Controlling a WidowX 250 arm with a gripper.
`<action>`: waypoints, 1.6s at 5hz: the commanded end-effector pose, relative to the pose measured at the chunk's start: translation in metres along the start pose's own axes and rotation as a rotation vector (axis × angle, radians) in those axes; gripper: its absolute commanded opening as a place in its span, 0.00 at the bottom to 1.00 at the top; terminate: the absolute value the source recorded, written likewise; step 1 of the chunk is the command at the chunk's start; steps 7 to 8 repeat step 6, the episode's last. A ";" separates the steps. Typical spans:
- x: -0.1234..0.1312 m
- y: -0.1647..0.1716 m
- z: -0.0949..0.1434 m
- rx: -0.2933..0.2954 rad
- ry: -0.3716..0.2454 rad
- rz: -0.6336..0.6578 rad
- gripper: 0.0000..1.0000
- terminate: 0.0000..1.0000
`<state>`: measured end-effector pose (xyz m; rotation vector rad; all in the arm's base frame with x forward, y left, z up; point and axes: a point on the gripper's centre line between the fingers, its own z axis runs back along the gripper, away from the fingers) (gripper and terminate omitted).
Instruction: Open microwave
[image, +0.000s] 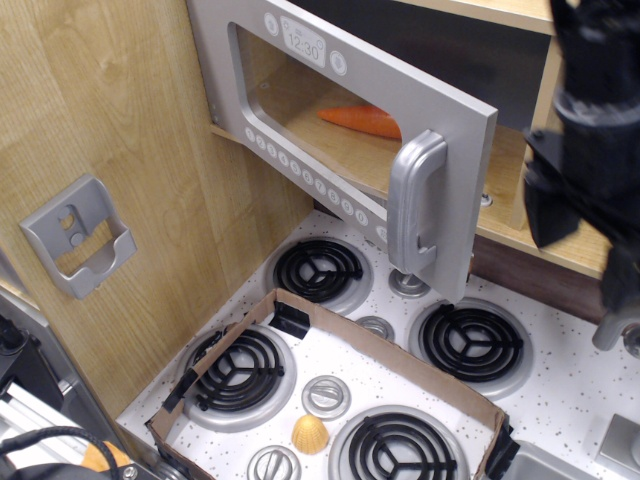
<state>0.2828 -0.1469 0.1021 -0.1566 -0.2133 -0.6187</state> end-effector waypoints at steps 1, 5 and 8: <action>0.010 0.040 0.005 -0.044 -0.054 -0.173 1.00 0.00; -0.072 0.073 -0.014 0.041 0.050 0.284 1.00 0.00; -0.086 0.078 -0.018 0.073 0.020 0.321 1.00 1.00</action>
